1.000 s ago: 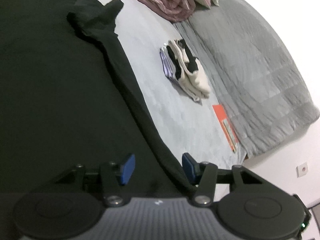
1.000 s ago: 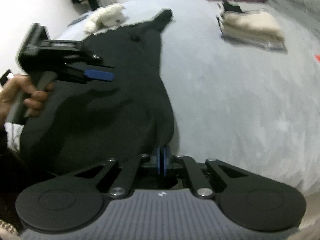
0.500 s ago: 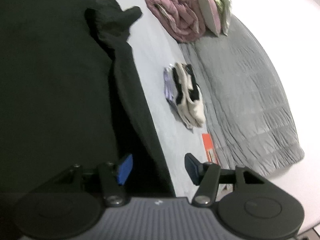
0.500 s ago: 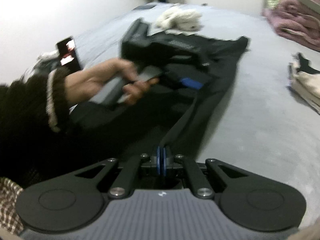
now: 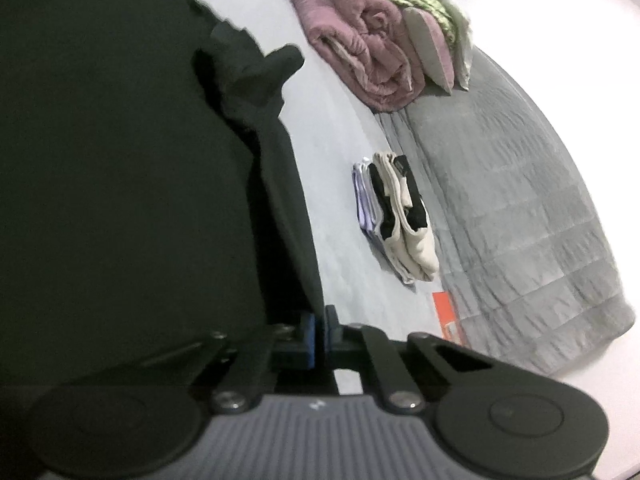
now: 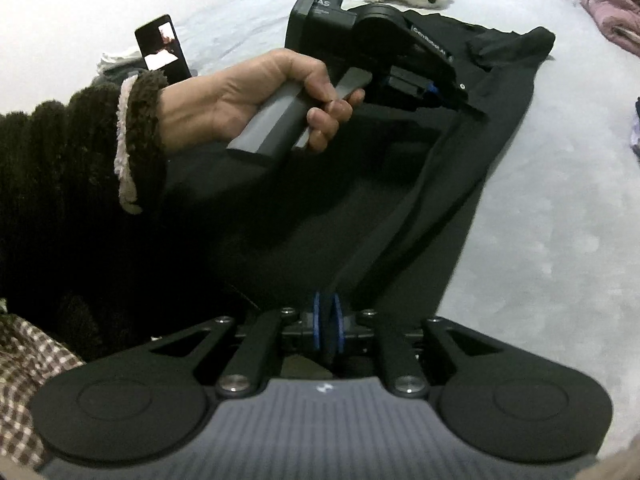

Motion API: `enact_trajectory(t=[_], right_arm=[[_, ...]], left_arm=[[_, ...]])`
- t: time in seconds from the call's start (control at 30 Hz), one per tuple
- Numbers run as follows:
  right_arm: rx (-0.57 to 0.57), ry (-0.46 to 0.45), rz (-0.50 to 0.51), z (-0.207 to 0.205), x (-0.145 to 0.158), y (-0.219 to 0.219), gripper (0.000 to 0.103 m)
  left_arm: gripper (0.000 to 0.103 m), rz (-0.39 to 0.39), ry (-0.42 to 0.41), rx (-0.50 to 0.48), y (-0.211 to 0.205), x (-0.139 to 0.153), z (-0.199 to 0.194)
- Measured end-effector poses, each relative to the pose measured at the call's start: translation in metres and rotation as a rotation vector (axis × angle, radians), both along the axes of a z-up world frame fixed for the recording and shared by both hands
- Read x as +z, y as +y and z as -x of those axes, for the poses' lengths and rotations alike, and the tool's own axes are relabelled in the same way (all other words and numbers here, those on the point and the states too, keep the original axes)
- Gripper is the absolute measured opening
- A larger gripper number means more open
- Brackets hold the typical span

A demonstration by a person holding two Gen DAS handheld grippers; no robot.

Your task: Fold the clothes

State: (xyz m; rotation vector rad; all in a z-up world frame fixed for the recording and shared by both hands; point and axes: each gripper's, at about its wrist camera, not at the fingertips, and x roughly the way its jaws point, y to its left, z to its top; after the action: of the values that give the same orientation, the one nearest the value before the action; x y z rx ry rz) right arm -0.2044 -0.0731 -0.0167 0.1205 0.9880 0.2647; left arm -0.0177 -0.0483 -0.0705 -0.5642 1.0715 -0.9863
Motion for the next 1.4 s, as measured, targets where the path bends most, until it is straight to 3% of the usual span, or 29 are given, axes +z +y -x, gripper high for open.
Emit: enact_trajectory(t=[0.03,0.1,0.3,0.43,0.47,0.57,0.6,0.97,1.4], right_arm=[[-0.002,-0.002,-0.016,-0.001,0.000,-0.002,0.022],[-0.008,-0.009,-0.041,-0.002,0.000,-0.006,0.046],[0.014,-0.017,-0.059,-0.012,0.002,-0.011,0.046],[0.014,-0.032,-0.048,-0.025,0.007,-0.019,0.046],[0.009,-0.040,-0.049,-0.029,0.009,-0.023,0.046],[-0.023,-0.069,-0.058,-0.045,0.013,-0.041,0.046],[-0.039,-0.078,-0.065,-0.052,0.014,-0.048,0.046],[-0.210,-0.155,-0.167,-0.146,0.013,-0.132,0.046],[-0.428,-0.174,-0.245,-0.233,-0.034,-0.218,0.046]], left_arm=[[0.003,-0.011,-0.013,0.002,0.001,0.002,0.000],[0.003,-0.033,-0.030,0.007,0.007,0.005,0.000],[0.003,-0.160,-0.059,0.024,0.017,0.001,-0.006],[0.005,-0.152,-0.009,0.055,0.028,-0.003,-0.014],[0.010,-0.142,-0.004,0.065,0.030,-0.002,-0.017],[0.039,-0.141,-0.027,0.095,0.034,0.003,-0.027],[0.041,-0.144,-0.029,0.105,0.034,0.004,-0.034],[0.042,-0.111,0.018,0.225,0.026,-0.004,-0.129],[0.041,-0.085,0.003,0.205,-0.037,-0.009,-0.228]])
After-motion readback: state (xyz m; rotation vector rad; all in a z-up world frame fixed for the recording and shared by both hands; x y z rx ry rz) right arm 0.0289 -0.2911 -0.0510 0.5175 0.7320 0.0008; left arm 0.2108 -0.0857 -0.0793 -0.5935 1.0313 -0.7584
